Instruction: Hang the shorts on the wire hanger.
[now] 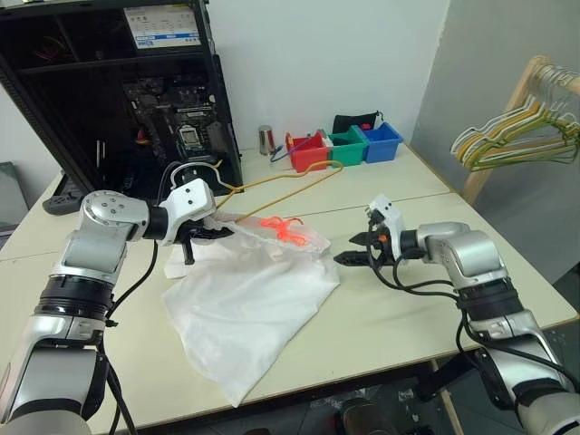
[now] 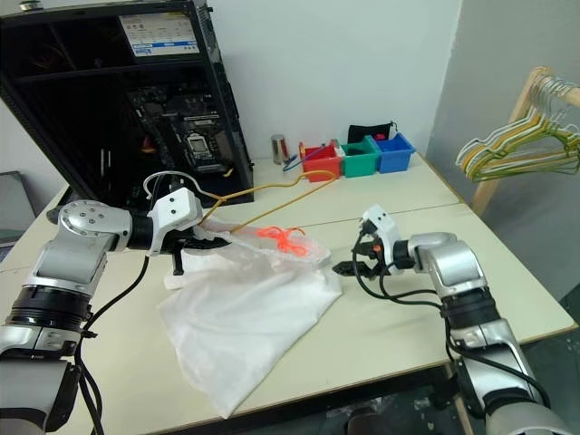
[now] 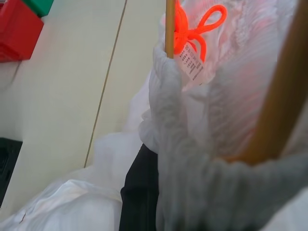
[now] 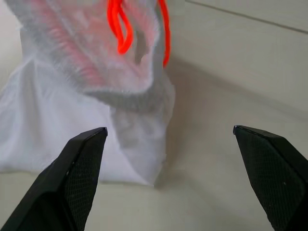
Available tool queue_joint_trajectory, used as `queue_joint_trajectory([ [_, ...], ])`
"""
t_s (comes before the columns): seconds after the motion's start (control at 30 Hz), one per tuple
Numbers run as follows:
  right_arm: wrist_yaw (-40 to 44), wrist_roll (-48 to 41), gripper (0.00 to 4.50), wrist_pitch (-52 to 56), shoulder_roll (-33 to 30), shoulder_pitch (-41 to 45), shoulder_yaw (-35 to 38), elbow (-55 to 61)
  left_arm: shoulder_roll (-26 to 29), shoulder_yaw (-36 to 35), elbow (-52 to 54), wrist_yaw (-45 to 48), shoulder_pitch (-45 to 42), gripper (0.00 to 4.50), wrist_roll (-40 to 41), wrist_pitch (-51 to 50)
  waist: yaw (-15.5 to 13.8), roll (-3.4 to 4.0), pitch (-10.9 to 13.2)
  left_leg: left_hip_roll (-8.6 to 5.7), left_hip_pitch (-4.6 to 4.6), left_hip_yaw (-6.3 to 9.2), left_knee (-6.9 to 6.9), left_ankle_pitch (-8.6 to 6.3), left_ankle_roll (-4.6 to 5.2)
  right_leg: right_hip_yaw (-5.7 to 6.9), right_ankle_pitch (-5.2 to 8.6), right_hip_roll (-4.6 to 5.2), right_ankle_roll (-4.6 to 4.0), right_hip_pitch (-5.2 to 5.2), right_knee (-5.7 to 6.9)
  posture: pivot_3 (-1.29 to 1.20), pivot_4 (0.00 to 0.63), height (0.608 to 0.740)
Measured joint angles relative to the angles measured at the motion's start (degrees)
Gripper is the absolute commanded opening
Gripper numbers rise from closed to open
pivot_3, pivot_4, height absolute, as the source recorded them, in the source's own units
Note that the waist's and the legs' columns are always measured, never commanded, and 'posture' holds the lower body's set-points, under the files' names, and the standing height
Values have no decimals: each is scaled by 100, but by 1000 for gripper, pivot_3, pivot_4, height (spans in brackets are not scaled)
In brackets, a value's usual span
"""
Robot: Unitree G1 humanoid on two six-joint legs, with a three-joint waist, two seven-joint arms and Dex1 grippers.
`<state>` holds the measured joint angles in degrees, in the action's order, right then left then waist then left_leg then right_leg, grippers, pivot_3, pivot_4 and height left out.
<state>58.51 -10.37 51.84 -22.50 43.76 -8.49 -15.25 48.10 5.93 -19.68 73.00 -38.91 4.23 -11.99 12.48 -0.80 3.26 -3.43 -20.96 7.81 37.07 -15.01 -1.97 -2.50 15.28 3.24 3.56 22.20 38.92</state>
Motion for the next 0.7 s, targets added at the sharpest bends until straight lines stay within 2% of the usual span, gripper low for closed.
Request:
queue_joint_trajectory([
  [0.13, 14, -107, 4458, -30, 249, 92, -96, -354, 6, 0, 103, -38, 94, 0, 0, -10, -31, -1, -1, -4, -1, -1, 1, 0, 0, -3, 0, 2, 0, 0, 0, -115, 0, 740],
  [0.27, 129, -117, 4458, -247, 218, 86, -391, -321, 6, 0, 142, -76, 119, 0, 1, -12, -85, -1, -2, -3, -1, -1, 0, 0, 0, -3, 0, 1, 0, 2, 0, -110, 0, 740],
  [0.47, 8, -119, 4458, -490, 422, 82, -465, -518, 6, 0, 218, -115, 174, 0, 3, -13, -101, -1, -3, -2, 0, -1, 0, 0, 0, -5, 0, 1, 0, 4, 2, -111, 0, 740],
  [0.57, -124, -117, 3956, -582, 627, 94, -462, -633, 4, 0, 223, -135, 204, 0, 4, -22, -110, -2, -4, -2, 0, -1, 0, 0, 0, -5, -1, 1, -1, 4, 2, -105, 0, 740],
  [0.7, -264, -107, 2974, -715, 792, 98, -475, -768, 2, 0, 241, -165, 204, 0, 4, -21, -134, -2, -4, -5, 0, -1, 0, 0, 0, -5, -1, -1, -1, 4, 3, -103, 0, 740],
])
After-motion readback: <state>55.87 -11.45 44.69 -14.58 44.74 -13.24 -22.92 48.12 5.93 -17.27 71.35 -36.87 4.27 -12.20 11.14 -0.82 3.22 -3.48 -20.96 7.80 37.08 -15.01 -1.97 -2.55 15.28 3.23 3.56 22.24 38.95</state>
